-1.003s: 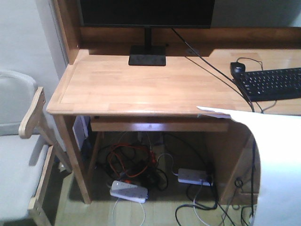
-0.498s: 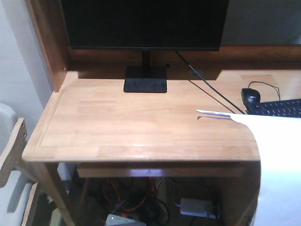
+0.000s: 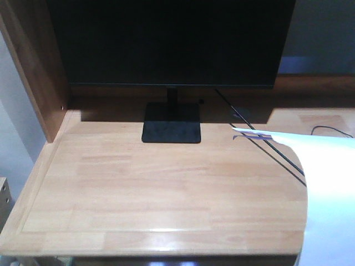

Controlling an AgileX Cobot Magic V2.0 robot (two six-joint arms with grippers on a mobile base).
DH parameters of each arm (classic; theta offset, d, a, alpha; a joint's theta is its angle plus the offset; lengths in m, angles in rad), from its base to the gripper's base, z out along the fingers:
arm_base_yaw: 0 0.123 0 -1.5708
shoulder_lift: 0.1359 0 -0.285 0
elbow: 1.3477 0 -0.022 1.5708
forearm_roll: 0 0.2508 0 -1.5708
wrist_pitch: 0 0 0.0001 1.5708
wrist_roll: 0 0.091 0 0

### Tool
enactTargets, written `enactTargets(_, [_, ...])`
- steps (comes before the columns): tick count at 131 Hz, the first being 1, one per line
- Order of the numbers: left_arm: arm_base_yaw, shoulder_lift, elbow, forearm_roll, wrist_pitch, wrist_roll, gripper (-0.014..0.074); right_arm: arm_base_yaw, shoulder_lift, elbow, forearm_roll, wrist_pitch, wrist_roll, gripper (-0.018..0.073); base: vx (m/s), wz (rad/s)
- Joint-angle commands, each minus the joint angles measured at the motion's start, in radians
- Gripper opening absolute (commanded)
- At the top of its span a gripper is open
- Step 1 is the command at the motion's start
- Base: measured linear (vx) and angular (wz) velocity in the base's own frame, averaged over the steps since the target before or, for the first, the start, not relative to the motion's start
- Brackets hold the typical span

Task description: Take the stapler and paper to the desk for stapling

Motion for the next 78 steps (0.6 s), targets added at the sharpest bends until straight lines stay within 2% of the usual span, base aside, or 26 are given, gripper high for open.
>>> enactTargets(1, [-0.001, 0.019, -0.025, -0.014, -0.115, 0.0, -0.0006, -0.007, 0.014, -0.024, 0.014, -0.034, -0.007, -0.0006, 0.26, 0.03])
enactTargets(78, [-0.001, 0.019, -0.025, -0.014, -0.115, 0.0, -0.0006, -0.007, 0.014, -0.024, 0.014, -0.034, -0.007, -0.0006, 0.2, 0.03])
